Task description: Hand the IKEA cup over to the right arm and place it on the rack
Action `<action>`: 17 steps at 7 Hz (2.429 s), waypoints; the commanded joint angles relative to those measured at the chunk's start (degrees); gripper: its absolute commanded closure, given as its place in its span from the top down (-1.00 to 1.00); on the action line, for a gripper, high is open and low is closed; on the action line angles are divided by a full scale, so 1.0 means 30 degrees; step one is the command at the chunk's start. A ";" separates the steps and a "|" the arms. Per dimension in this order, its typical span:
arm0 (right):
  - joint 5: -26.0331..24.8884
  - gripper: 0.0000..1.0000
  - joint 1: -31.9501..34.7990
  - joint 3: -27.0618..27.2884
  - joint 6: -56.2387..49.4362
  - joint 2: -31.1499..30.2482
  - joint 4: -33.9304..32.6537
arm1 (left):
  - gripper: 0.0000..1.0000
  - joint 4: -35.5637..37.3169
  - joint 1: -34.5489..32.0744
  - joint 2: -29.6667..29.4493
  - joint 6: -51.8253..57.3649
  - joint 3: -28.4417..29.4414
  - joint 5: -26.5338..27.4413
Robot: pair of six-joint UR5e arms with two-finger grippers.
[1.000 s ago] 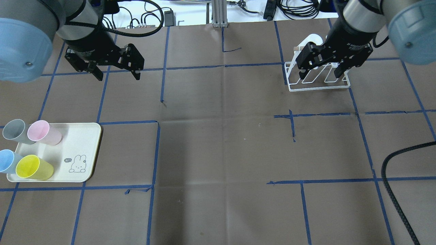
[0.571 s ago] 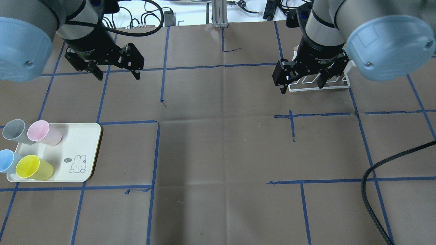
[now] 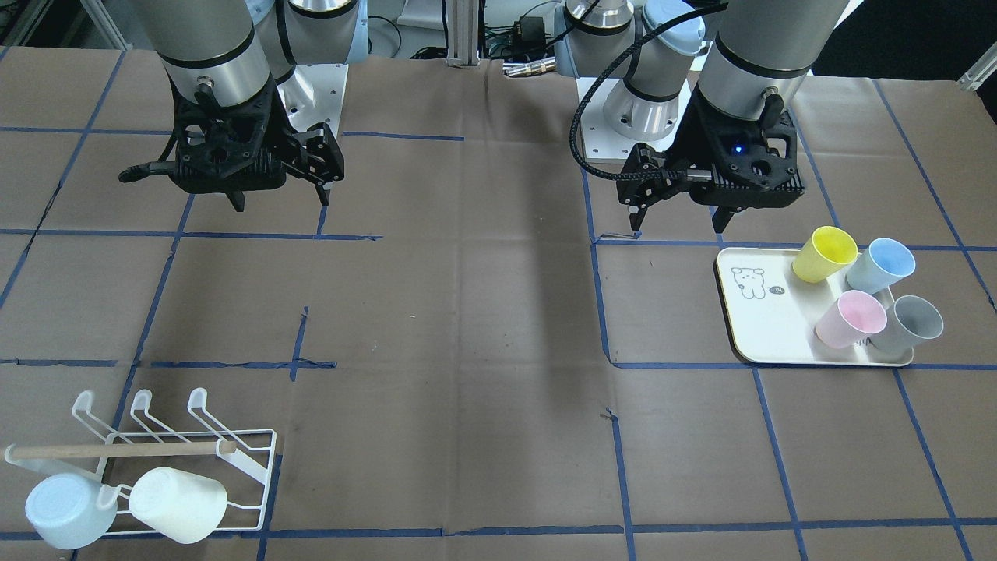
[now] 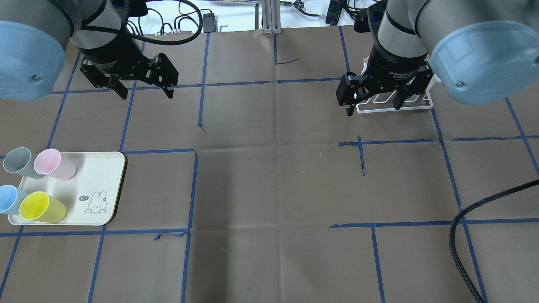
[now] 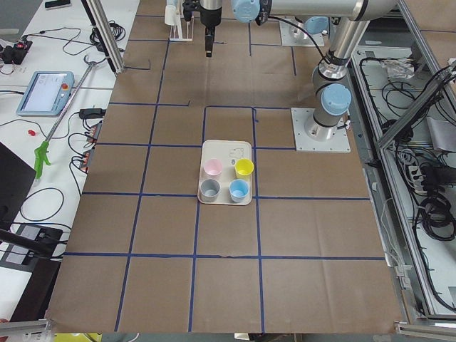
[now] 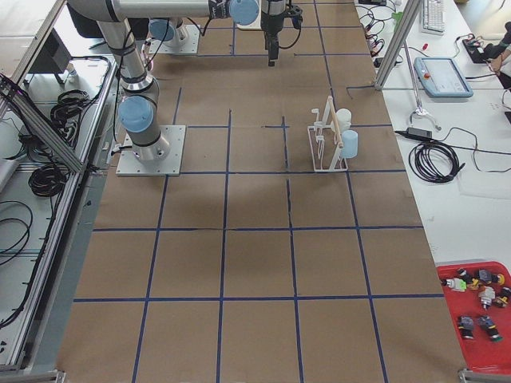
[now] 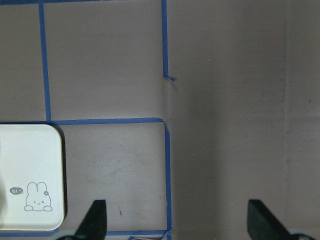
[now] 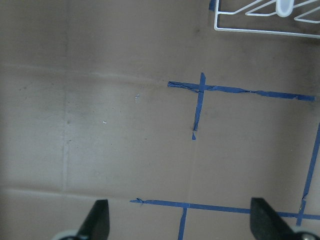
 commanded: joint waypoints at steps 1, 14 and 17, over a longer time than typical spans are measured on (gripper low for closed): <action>-0.0001 1.00 -0.0023 0.0122 0.0003 -0.0491 0.0156 | 0.99 -0.0006 0.0000 0.0000 0.0001 0.0019 0.0000; 0.0058 1.00 -0.0081 0.0767 0.0003 -0.0728 0.0068 | 0.99 -0.0006 0.0000 0.0058 0.0030 -0.0039 0.0000; 0.0029 1.00 -0.0081 0.0767 0.0003 -0.0729 0.0039 | 0.99 -0.0006 0.0000 0.0058 0.0030 -0.0040 0.0000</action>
